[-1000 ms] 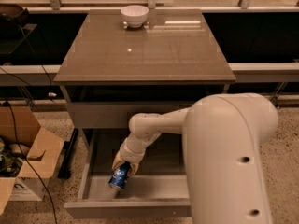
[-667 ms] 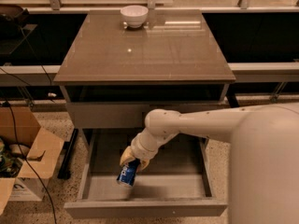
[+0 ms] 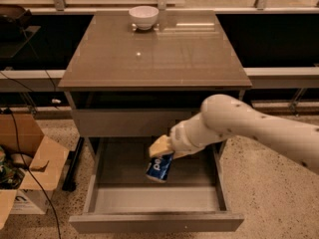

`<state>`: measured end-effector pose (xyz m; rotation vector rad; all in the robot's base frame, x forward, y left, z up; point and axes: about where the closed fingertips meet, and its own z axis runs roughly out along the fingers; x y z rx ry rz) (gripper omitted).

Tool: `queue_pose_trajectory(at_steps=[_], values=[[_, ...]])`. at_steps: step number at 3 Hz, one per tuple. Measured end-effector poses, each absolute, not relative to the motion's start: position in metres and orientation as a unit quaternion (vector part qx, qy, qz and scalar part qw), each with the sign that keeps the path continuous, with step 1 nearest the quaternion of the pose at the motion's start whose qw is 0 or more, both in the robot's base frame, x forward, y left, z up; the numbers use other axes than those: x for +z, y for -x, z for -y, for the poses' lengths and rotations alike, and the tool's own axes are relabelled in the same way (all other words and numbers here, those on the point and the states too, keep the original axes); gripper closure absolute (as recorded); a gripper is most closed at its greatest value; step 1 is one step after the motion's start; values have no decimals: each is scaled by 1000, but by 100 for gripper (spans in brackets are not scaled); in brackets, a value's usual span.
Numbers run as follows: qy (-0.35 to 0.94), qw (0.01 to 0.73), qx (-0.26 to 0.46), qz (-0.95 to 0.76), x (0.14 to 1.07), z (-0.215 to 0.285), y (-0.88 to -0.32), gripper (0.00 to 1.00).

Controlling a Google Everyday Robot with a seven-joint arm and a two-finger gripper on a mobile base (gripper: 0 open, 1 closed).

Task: Pick pepsi can from middle drawer and place on counter

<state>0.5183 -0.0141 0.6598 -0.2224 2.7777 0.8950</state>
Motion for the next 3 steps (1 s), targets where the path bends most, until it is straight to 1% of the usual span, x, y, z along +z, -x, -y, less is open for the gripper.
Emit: queue_pose_trajectory(at_steps=[1, 2, 3], values=[[118, 186, 281, -934, 735, 59, -536, 100], [153, 239, 251, -926, 797, 92, -568, 100], [174, 260, 222, -923, 843, 114, -608, 100]])
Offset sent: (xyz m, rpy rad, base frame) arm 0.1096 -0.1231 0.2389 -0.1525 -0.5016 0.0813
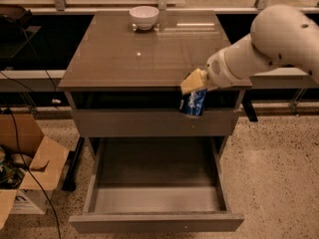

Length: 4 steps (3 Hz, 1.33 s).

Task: Pick pepsi can from middle drawer and place on counter

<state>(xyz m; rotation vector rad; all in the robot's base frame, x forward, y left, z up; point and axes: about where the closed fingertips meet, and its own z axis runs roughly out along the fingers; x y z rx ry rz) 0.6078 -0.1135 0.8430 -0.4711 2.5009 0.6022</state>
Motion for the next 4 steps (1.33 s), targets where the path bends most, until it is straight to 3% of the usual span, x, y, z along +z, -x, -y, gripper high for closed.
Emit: queue_pose_trajectory(at_steps=[4], values=[[184, 312, 209, -908, 878, 100, -637, 100]])
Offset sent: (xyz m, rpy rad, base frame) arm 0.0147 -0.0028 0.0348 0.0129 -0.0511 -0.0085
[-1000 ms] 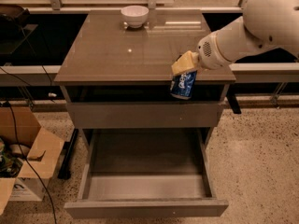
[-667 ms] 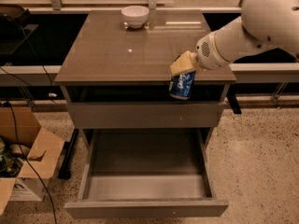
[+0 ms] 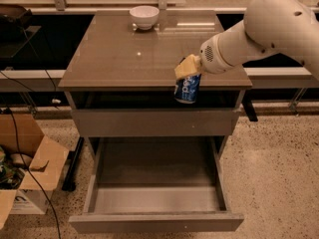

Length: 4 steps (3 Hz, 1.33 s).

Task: Pick pepsi can from middle drawer and place on counter

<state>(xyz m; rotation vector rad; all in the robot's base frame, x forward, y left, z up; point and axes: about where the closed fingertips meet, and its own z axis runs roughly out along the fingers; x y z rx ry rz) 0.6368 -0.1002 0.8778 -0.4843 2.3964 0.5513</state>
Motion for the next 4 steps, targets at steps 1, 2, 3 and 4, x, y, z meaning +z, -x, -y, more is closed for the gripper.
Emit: queue_pose_trajectory(at_steps=[1, 2, 3, 4], values=[[204, 359, 177, -893, 910, 96, -662, 100], [217, 399, 155, -877, 938, 90, -691, 100], [221, 429, 146, -863, 952, 88, -722, 100], [225, 449, 135, -854, 947, 87, -749, 100]])
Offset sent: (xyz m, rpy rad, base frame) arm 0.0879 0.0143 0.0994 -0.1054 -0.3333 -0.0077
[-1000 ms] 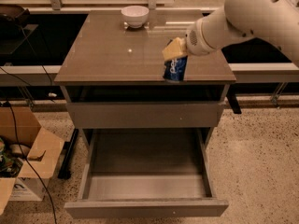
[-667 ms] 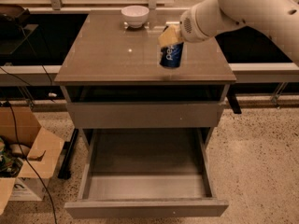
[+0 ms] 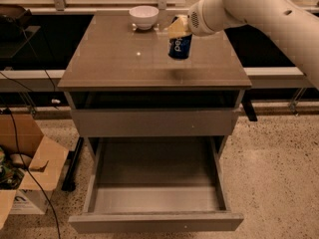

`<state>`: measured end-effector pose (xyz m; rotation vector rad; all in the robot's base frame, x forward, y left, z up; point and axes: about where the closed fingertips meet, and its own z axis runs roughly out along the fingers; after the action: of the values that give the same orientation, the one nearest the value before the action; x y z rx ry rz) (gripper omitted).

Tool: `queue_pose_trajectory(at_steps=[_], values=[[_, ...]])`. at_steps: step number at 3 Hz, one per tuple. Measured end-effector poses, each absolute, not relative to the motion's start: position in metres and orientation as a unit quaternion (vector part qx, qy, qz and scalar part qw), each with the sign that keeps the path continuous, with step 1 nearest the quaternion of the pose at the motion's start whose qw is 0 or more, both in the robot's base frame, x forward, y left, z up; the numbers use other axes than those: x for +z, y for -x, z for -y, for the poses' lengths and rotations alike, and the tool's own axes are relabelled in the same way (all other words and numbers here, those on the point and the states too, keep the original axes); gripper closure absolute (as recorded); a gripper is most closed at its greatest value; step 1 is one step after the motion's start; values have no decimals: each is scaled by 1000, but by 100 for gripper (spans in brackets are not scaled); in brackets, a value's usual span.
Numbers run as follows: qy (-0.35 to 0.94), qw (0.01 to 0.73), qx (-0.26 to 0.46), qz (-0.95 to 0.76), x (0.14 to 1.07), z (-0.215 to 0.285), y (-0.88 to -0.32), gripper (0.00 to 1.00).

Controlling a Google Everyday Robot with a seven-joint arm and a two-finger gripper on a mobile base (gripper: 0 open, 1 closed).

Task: Pick pepsi can from middle drawer and place on counter

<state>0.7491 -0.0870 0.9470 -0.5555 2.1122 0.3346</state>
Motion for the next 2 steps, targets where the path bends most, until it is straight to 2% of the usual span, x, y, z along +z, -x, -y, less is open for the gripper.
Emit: queue_pose_trajectory(at_steps=[2], values=[[225, 467, 107, -849, 916, 88, -781, 58]])
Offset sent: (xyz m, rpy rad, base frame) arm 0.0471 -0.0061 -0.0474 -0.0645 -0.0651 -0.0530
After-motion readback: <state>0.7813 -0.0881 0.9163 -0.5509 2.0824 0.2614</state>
